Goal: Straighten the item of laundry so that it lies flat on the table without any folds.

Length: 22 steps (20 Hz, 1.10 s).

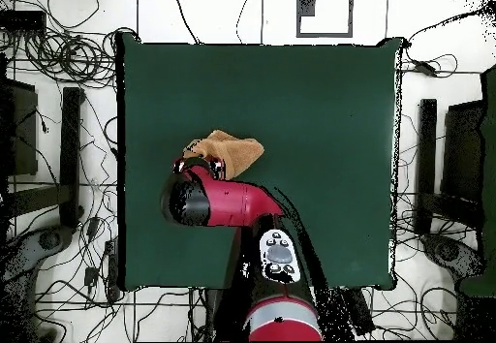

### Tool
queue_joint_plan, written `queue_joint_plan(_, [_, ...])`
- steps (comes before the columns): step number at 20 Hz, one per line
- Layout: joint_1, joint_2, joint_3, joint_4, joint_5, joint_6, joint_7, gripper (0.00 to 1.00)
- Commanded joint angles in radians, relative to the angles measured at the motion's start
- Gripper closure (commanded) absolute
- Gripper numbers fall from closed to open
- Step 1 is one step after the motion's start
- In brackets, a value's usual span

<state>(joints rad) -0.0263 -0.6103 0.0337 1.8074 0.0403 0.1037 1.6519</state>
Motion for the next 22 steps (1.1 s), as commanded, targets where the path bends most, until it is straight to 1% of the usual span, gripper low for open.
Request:
queue_joint_plan(1, [-0.040,-0.065,0.091,0.084,0.010,0.088,0.151,1.00])
queue_joint_plan(3, [-0.054,-0.084,0.092,0.093,0.008,0.120,0.136,1.00])
queue_joint_plan(7, [-0.096,-0.109,0.113,0.122,0.000,0.146,0.113,1.00])
queue_joint_plan(11, [-0.156,-0.109,0.160,0.158,-0.023,0.109,0.096,1.00])
queue_joint_plan(13, [-0.171,-0.110,0.172,0.174,-0.032,0.093,0.096,1.00])
queue_joint_plan(17, [-0.173,-0.117,0.173,0.209,-0.042,0.049,0.120,1.00])
queue_joint_plan(22, [-0.165,-0.121,0.167,0.228,-0.044,0.023,0.135,1.00])
